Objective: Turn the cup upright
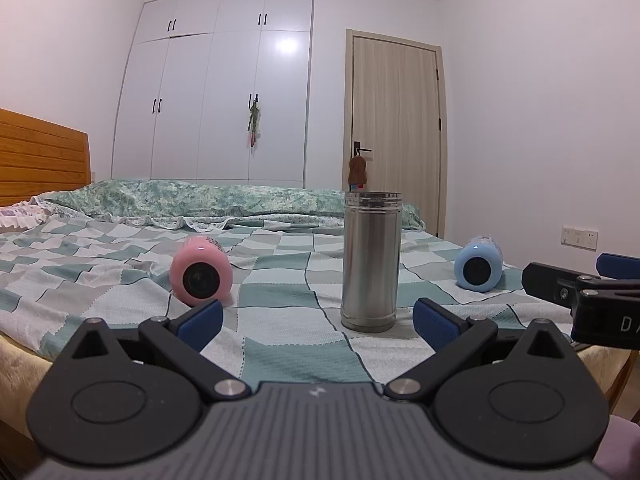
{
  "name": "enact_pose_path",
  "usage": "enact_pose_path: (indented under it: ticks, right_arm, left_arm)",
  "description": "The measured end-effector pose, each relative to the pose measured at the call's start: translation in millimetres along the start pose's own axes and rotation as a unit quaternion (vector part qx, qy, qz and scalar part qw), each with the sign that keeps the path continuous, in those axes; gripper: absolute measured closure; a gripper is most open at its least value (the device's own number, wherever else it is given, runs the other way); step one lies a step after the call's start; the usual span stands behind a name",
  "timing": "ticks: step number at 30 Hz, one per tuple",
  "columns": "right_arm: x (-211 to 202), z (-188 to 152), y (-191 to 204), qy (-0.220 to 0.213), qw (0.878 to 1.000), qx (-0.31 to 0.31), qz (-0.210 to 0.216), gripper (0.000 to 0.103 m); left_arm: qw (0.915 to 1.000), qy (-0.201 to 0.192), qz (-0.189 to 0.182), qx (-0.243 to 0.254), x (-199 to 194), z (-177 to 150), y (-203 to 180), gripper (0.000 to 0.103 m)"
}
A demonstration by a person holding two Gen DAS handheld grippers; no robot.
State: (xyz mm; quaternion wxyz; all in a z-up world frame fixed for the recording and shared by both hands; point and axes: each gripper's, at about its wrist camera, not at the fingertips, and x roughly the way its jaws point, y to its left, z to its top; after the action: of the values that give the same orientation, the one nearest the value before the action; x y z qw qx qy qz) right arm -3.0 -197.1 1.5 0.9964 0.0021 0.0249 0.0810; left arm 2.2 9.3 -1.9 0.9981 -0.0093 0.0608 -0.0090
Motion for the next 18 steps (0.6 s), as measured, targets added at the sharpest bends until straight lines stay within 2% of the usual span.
enact_pose_path:
  ticks: [18]
  right_arm:
    - [0.0,-0.3,0.1,0.0,1.0,-0.002,0.0,0.0]
  left_arm:
    - [1.0,-0.008,0.0,0.001,-1.7,0.3,-1.1,0.0]
